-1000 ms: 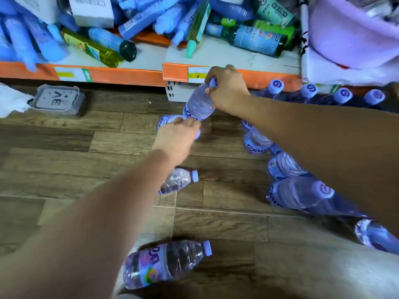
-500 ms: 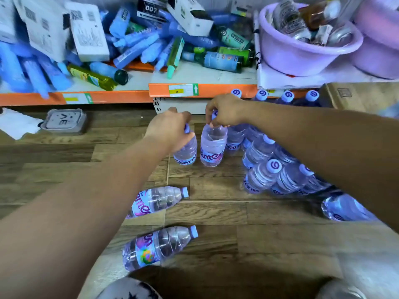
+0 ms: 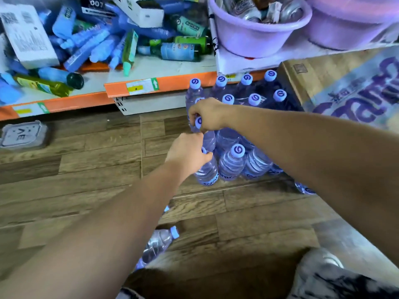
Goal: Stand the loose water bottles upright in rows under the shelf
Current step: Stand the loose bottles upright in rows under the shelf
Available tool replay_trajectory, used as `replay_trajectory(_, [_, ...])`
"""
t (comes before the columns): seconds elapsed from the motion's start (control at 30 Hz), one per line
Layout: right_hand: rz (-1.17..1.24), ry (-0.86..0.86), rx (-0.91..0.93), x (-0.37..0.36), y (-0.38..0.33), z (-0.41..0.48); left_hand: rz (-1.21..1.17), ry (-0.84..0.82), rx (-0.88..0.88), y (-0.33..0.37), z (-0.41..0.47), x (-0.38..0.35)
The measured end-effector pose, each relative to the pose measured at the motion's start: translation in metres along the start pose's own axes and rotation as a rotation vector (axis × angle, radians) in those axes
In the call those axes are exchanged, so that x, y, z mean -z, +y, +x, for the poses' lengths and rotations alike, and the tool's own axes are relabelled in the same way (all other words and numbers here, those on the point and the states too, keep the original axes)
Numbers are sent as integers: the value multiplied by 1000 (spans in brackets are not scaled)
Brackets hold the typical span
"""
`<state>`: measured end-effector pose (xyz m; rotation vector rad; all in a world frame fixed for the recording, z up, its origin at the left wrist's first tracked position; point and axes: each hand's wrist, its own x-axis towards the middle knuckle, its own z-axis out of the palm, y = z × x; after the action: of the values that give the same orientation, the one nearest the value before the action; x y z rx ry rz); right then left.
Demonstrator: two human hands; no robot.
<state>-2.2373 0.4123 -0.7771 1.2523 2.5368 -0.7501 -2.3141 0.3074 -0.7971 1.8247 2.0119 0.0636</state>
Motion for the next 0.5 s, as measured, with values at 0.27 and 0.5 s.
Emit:
replay_trajectory(0.27, [119,-10,-37,-8,13,1,53,83,11,3,8,-14])
replay_trajectory(0.5, [147,-47,-15,-8,14,2,45,21,1,12,9,-22])
